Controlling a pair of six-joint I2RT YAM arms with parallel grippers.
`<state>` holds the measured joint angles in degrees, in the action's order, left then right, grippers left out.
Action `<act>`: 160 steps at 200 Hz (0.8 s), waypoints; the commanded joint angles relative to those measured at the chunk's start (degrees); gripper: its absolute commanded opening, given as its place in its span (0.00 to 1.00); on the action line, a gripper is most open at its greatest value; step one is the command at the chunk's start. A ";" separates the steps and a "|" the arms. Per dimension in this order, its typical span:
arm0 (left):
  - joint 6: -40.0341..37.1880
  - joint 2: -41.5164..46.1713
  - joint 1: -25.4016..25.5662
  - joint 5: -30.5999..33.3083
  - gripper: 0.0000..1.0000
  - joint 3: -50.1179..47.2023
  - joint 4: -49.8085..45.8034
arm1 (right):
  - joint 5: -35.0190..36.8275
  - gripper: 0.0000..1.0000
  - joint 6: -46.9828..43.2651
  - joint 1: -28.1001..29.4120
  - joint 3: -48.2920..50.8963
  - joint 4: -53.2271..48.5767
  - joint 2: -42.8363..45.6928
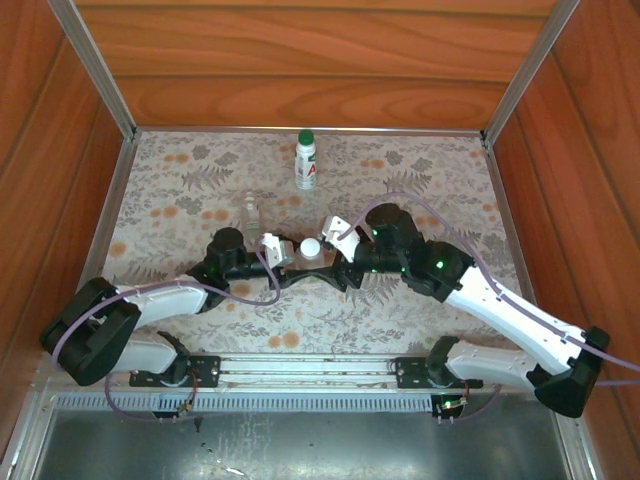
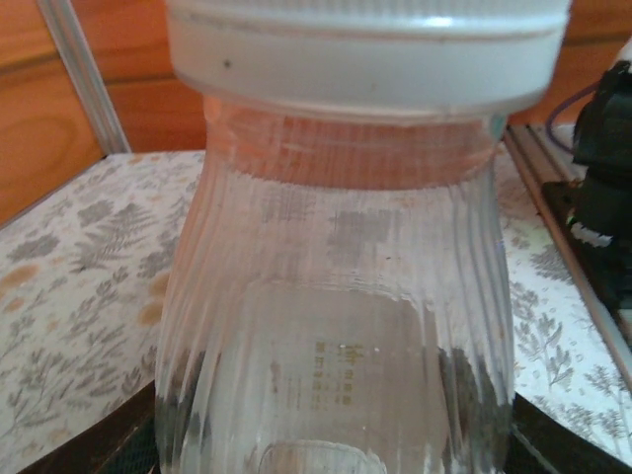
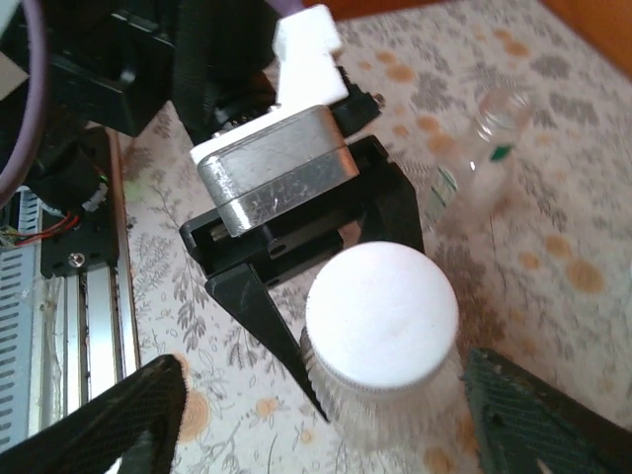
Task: Screw on the bottle caps
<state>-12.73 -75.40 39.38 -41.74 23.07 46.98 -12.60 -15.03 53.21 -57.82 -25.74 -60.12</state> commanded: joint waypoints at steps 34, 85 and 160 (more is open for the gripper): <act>1.27 0.26 -0.35 -6.58 0.58 0.74 1.26 | -3.14 0.64 -3.27 -0.38 2.38 9.89 -1.91; 1.39 0.62 -0.28 -6.19 0.58 0.79 1.19 | -2.65 0.40 -4.03 -0.32 2.54 8.80 -2.20; 4.94 2.02 -0.35 7.46 0.83 0.11 1.22 | 7.90 0.35 -0.32 -0.95 5.90 14.38 -0.71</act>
<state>-10.87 -75.07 39.38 -43.81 23.07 47.11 -12.38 -18.31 53.12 -54.43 -15.75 -61.82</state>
